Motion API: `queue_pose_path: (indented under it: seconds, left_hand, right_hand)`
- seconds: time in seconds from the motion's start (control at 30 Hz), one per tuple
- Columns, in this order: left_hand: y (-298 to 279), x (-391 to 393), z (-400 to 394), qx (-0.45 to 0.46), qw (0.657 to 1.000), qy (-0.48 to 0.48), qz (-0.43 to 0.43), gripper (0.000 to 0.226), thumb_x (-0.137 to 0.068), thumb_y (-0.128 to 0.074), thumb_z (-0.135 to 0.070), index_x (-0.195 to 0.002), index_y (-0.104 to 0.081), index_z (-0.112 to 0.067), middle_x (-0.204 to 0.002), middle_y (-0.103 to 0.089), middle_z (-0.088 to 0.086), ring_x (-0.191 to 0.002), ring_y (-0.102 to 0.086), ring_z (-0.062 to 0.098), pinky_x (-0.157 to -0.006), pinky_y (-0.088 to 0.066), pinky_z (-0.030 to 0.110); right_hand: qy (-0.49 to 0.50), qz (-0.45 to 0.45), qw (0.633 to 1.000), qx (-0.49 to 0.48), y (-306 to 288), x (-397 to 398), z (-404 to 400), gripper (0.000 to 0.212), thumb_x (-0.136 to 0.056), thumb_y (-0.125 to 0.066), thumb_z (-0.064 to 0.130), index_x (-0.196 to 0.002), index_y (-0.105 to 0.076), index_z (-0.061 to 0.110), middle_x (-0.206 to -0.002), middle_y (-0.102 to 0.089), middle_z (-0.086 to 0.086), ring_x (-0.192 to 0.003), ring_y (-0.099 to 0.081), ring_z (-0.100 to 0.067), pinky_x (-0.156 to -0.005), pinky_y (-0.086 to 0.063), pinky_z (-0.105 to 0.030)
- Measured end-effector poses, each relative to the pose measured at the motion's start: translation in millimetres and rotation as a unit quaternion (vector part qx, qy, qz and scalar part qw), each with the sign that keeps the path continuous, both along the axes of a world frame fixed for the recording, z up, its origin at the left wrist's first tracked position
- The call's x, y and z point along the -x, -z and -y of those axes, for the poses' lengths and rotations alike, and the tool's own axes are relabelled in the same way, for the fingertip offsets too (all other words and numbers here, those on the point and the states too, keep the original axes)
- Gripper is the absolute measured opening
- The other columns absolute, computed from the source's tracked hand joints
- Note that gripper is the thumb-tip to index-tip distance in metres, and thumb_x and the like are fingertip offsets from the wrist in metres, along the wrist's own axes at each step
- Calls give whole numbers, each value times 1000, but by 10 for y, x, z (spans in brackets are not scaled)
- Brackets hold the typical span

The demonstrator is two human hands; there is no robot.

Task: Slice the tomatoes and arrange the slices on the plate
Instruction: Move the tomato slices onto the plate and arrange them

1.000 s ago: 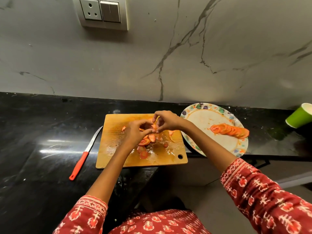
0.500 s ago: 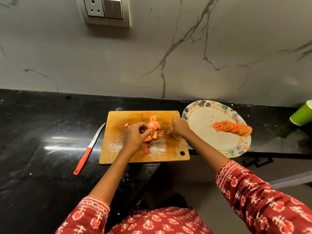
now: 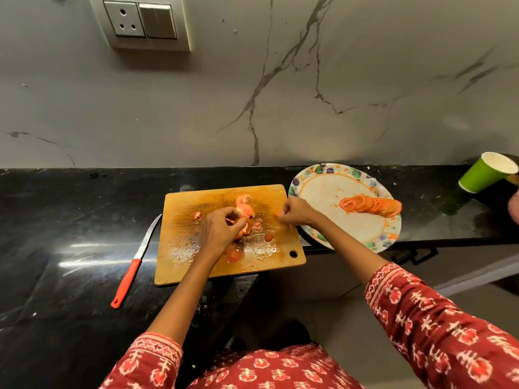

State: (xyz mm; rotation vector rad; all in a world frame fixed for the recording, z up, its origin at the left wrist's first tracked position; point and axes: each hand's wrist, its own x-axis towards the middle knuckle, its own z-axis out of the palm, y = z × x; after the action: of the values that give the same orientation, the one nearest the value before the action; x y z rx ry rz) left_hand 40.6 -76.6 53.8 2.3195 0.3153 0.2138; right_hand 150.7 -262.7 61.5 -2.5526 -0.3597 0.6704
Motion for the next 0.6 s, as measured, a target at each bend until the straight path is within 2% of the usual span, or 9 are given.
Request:
queue_pose_path:
  seconds: [0.13, 0.23, 0.33, 0.53, 0.6]
  left_hand:
    - [-52, -84, 45, 11, 1000, 20, 8, 11, -81, -68, -30, -86, -68, -21, -83, -66, -6, -77, -61, 10, -63, -51, 28]
    - [-96, -184, 124, 20, 999, 29, 27, 8, -81, -69, -27, -86, -69, -20, -82, -64, -8, -76, -60, 7, -60, -48, 20]
    - [-101, -318, 235, 52, 997, 46, 32, 4, -82, -68, -22, -83, -68, -19, -83, -67, -4, -79, -63, 10, -68, -54, 28]
    - [-125, -634, 663, 64, 995, 81, 8, 5, -83, -67, -22, -87, -67, -19, -87, -66, -2, -82, -61, 10, -74, -53, 26]
    - [-139, -740, 836, 70, 993, 90, 4, 3, -83, -68, -22, -85, -66, -21, -86, -66, -3, -81, -61, 9, -72, -53, 24]
  right_hand:
    - [4, -62, 996, -67, -152, -83, 174, 17, -86, -62, 19, -73, -54, 13, -77, -55, -4, -71, -51, -11, -62, -42, -18]
    - [7, -90, 990, -111, -249, -192, 302, 11, -85, -61, 13, -76, -59, 7, -77, -57, -9, -69, -51, -12, -60, -43, -19]
    - [19, -106, 983, -147, -368, -288, 446, 13, -86, -60, 9, -74, -61, 7, -71, -57, -8, -61, -50, -11, -57, -42, -18]
    - [54, -91, 984, -145, -501, -562, 997, 10, -87, -58, 10, -81, -63, 4, -74, -60, -8, -63, -50, -11, -57, -43, -18]
    - [76, -79, 984, -143, -509, -672, 1231, 11, -87, -58, 8, -77, -64, 5, -72, -58, -9, -61, -48, -12, -52, -41, -17]
